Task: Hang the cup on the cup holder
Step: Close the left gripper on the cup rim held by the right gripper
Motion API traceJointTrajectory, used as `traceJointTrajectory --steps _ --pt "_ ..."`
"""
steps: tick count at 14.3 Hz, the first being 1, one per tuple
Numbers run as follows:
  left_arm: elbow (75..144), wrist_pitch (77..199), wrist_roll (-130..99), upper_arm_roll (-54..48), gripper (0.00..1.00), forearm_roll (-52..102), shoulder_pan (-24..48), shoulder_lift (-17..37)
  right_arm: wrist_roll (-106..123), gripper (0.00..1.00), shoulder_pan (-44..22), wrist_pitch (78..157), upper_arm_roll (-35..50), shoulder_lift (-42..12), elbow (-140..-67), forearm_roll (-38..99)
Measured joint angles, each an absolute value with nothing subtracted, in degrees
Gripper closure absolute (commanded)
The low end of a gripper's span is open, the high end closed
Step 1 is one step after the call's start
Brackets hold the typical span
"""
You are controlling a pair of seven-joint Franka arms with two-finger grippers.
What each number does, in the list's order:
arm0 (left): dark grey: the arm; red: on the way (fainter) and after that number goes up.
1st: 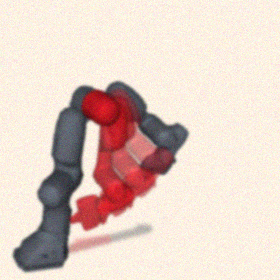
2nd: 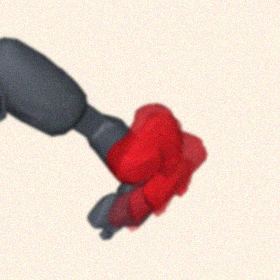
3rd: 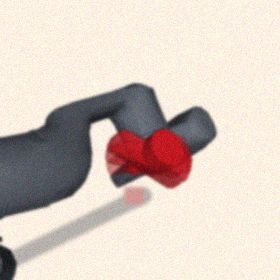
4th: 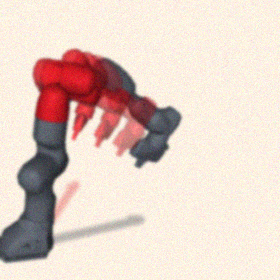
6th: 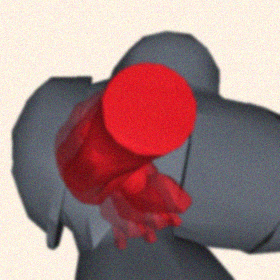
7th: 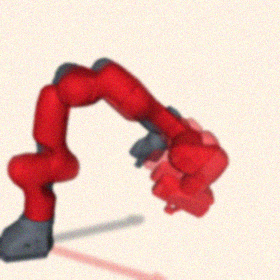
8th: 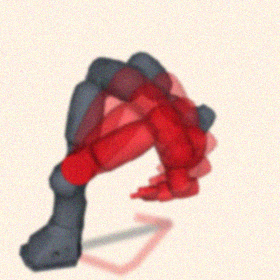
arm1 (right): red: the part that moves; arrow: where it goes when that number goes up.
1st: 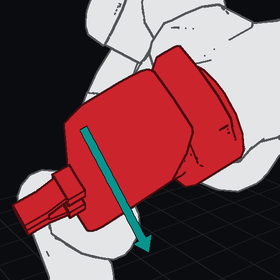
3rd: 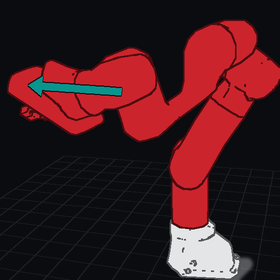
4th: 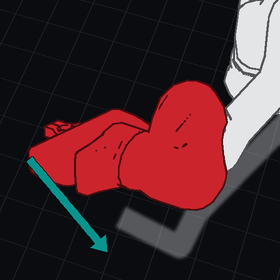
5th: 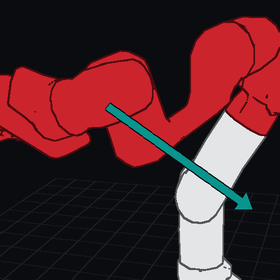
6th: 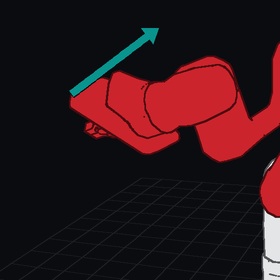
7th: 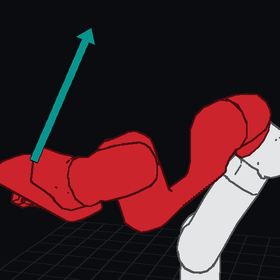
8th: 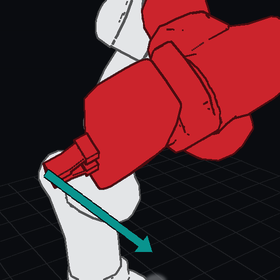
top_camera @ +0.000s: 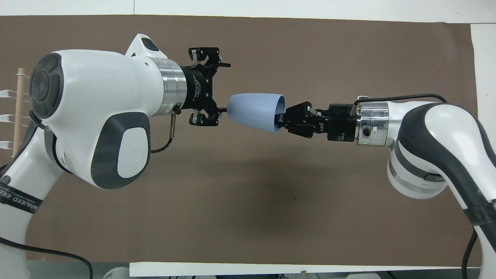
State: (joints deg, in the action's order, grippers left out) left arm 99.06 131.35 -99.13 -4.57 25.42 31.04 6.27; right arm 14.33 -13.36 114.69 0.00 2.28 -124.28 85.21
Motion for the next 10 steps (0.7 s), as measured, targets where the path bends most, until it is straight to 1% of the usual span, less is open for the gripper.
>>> traceJointTrajectory --steps 4,8,10 --pt "97.72 125.86 -99.11 -4.56 0.00 22.14 31.14 6.82 14.33 1.00 -13.94 115.16 -0.01 2.30 -124.40 85.25" --pt "97.60 123.47 -99.06 -4.95 0.00 20.83 31.42 6.83 14.33 1.00 -13.94 115.17 -0.01 2.30 -124.41 85.25" --pt "97.56 122.34 -99.06 -5.17 0.00 20.81 32.78 6.83 14.33 1.00 -13.94 115.17 -0.01 2.30 -124.41 85.25"
